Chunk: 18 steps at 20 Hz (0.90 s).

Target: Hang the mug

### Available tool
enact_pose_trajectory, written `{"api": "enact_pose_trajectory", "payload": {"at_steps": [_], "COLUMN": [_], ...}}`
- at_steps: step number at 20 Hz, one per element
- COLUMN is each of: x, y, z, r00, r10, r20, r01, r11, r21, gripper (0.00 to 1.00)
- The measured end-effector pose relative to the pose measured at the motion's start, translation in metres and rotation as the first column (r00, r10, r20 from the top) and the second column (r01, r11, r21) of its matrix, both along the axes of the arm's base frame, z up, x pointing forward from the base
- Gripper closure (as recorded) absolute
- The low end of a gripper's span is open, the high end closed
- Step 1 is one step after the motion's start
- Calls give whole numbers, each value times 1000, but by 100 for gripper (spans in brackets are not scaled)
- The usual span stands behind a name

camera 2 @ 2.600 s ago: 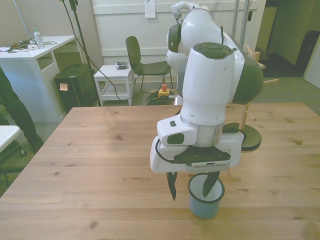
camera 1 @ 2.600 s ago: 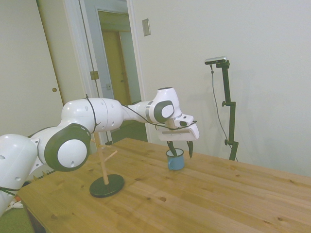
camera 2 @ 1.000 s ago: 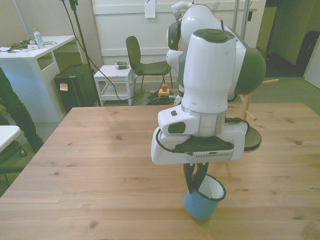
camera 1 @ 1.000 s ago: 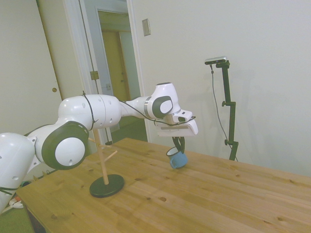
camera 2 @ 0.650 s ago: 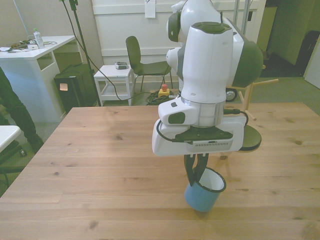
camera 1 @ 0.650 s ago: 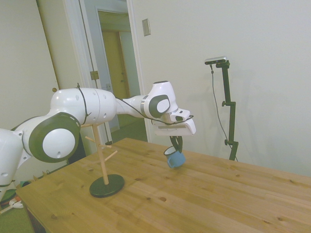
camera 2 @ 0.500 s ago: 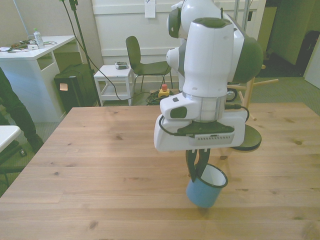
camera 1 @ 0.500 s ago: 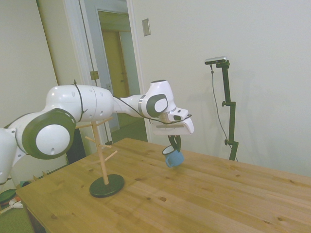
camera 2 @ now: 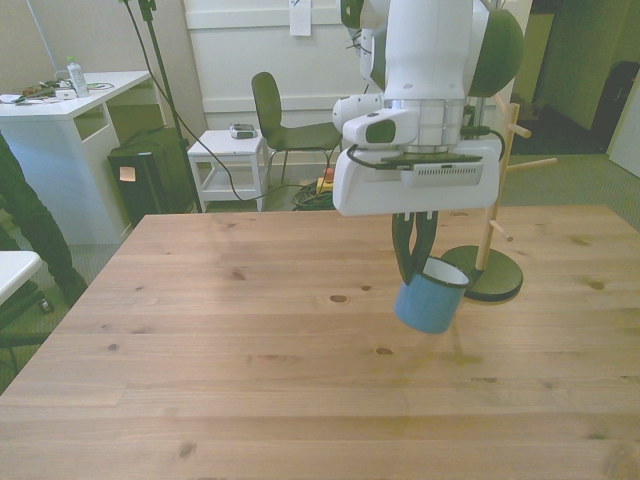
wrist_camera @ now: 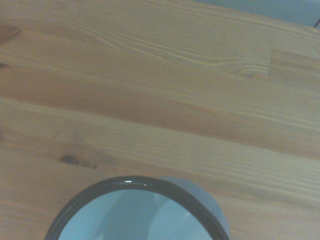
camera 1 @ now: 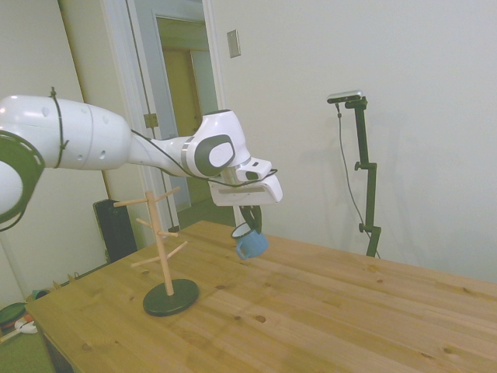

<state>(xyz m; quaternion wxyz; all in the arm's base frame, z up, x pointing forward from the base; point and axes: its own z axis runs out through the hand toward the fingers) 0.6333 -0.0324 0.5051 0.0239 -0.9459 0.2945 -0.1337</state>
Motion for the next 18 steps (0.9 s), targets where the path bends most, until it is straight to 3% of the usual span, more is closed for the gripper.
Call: {"api": "enact_pose_trajectory", "payload": {"at_steps": [8,18], "x": [-54,-94], "y": [49,35], "z": [29,42], "r00": [999,998], "r10": [14,-25], "r20": [31,56], "r01": [-15,23], "r11": [999,999], "r21": [29,45], "gripper": [100,100]}}
